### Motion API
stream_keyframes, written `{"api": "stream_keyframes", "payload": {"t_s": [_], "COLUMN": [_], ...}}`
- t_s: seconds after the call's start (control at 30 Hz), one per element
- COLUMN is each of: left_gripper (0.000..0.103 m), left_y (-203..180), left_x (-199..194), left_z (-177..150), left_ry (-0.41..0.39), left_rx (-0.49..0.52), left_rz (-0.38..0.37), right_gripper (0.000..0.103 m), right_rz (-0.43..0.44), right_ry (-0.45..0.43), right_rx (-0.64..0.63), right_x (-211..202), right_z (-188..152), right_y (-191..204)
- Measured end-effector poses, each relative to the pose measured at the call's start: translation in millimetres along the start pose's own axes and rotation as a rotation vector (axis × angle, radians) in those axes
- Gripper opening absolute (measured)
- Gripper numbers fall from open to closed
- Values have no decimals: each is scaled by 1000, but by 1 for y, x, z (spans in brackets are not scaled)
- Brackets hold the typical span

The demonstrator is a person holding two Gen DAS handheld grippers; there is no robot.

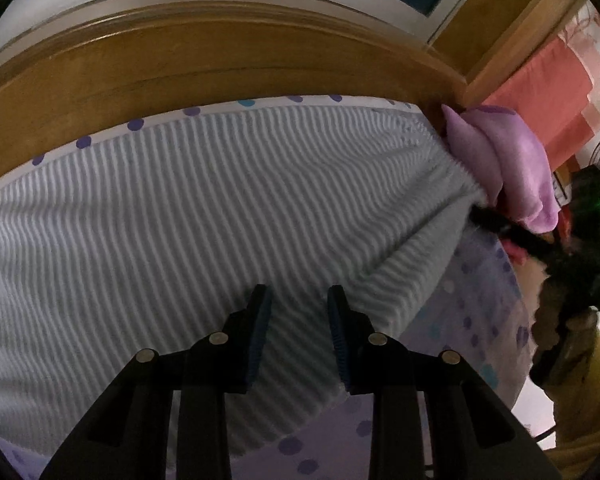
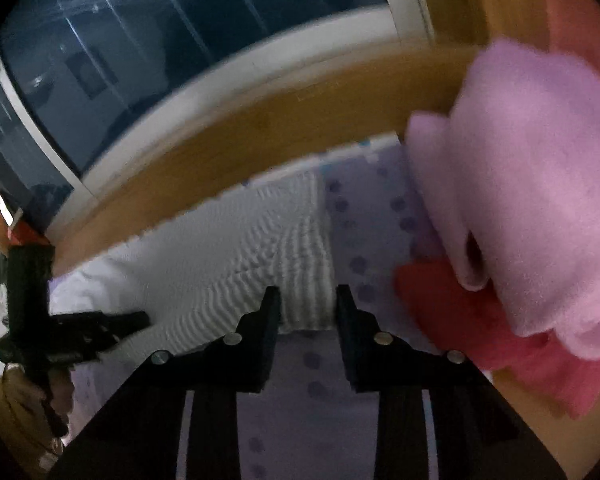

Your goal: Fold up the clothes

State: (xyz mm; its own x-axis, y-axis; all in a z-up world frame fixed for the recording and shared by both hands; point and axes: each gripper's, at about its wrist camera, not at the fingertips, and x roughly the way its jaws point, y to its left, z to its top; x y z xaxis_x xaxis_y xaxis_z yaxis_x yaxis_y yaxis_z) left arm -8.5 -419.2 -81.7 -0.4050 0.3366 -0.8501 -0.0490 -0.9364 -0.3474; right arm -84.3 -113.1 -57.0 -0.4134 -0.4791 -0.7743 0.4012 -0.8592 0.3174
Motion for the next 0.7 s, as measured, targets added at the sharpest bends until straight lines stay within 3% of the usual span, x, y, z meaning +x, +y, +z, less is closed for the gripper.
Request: {"api": "stream_keyframes", "payload": {"t_s": [0.13, 0.2, 0.33, 0.4, 0.5, 0.57, 0.7], "left_gripper": [29, 30, 30, 30, 30, 30, 30], "left_y": [4, 8, 17, 23, 29, 33, 38], "left_x": [-9, -27, -67, -77, -80, -75, -64], "left_z": [-5, -11, -49, -69, -93, -102, -107], "left_ry": [4, -15, -66, -73, -81, -81, -108], "left_rx": [-11, -7, 0, -17, -37, -34, -32], "left_rz": [1, 20, 39, 43, 42, 30, 10], "right_gripper": [30, 36, 43, 45, 57, 57, 57], "right_rz": [-70, -74, -121, -113, -66, -23, 24], "right_ry": [16, 22, -8, -63, -84, -8, 59], "right_rx": [-94, -93, -76, -56, 30, 51, -94], "right_x": [5, -1, -22, -47, -61, -44, -11], "right_z": [-2, -2, -7, -13, -27, -37, -48], "right_y": [12, 12, 22, 27, 34, 53, 112]}}
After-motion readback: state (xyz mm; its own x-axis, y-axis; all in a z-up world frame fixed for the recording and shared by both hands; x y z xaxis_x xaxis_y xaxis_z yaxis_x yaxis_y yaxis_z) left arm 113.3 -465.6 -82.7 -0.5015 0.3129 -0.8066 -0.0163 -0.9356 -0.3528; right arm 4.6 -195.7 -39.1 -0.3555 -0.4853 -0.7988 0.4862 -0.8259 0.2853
